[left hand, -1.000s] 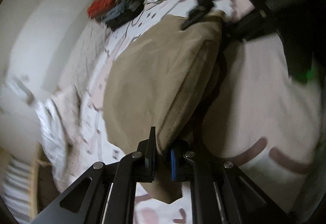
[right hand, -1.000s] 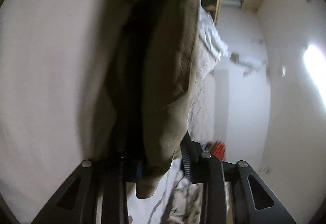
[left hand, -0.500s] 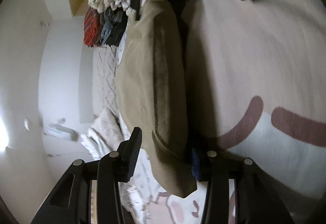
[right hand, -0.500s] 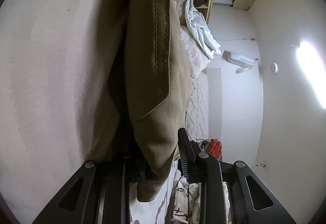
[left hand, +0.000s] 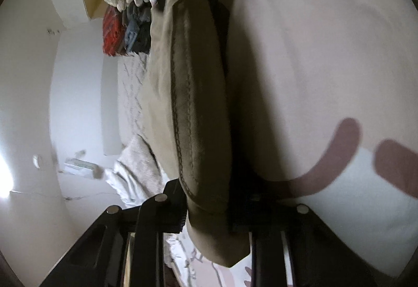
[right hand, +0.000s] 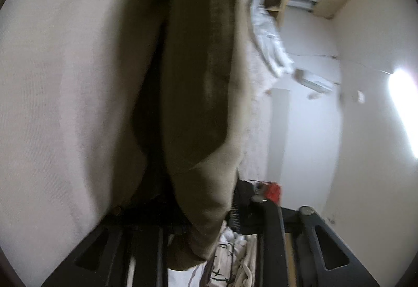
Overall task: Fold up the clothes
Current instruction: 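Lift the folded trousers with both grippers and carry them onto the clothes stack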
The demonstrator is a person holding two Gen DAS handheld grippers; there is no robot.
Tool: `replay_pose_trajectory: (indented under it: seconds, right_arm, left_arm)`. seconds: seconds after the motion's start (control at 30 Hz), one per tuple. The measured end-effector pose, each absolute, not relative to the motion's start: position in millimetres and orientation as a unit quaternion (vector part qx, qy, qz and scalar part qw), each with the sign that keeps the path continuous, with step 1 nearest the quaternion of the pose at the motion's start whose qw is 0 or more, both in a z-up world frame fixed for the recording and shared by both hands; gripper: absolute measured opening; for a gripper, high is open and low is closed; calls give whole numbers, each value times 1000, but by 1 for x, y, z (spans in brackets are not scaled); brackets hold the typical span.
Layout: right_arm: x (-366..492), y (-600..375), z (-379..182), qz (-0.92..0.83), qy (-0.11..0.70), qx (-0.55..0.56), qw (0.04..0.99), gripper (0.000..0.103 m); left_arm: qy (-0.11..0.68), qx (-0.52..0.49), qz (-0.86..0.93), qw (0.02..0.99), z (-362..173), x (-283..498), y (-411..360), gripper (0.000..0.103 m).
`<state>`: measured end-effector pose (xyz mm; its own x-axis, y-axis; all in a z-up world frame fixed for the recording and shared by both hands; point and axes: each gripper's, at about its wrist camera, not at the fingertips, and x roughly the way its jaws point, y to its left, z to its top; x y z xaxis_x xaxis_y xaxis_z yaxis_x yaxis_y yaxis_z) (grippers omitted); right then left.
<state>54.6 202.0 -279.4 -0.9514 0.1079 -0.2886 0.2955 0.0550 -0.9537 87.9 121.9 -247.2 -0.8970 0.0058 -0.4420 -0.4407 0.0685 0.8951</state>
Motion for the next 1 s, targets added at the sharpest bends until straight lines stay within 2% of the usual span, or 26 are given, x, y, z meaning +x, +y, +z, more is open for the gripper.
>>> replay_pose_trajectory:
  seconds: [0.07,0.2,0.4,0.53,0.73,0.87,1.0]
  right_arm:
    - [49,202,-274,-656,730,164,96,14]
    - [36,208,-250,-627,746,176,139,11]
    - [-22,228,-144,-645,741,133,128,10]
    - [-40,249,-72,-657,740,123,78,10]
    - [-86,330,38,-679,722,131,-13,10]
    - [-108,406,89,-677,716,145,-85,10]
    - [-129,474,109,-666,712,166,-146,10]
  left_arm:
    - [694,-182,676,171,-237,74,123,14]
    - [630,-234,721,169,-191,45,124,13]
    - [491,-274,816,136,-72,-35,133,12]
    - [434,-256,853,138,11,-90,166,12]
    - [390,-175,887,172,118,-144,245,12]
    - [378,-124,895,201,158,-176,313,12]
    - [374,-99,894,227,174,-207,386,12]
